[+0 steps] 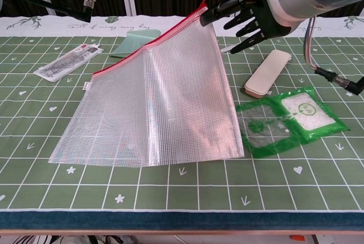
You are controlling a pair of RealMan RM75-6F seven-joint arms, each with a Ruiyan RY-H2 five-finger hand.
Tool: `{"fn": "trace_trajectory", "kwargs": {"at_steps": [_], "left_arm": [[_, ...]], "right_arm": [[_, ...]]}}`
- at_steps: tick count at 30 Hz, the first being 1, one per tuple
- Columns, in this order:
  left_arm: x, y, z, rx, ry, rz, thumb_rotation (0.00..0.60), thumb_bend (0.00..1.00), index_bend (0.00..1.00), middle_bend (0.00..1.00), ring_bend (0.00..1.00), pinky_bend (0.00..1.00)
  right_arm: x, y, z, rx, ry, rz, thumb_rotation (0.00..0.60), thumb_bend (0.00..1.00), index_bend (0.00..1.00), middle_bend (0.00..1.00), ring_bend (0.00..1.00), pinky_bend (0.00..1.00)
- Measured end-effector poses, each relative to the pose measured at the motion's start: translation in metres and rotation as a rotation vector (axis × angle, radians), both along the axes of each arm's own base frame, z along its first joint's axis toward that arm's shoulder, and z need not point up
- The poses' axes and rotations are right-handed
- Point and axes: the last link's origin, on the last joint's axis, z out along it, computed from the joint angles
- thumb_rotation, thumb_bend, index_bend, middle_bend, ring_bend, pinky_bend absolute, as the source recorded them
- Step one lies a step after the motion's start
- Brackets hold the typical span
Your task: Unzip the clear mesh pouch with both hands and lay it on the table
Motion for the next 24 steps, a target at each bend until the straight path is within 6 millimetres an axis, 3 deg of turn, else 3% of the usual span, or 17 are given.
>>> {"fn": "trace_trajectory", "kwargs": {"at_steps": [24], "left_arm": [[0.0000,-0.0026,0.0032,-0.006,-0.007,-0.003,0.600,0.51,0.61,0.10,0.00,0.00]], "right_arm": [[0.0037,-0.0034,0.0034,-0.014,-0.005,-0.016,0.600,0.45,0.60,0.16,0.01,0.21]]}}
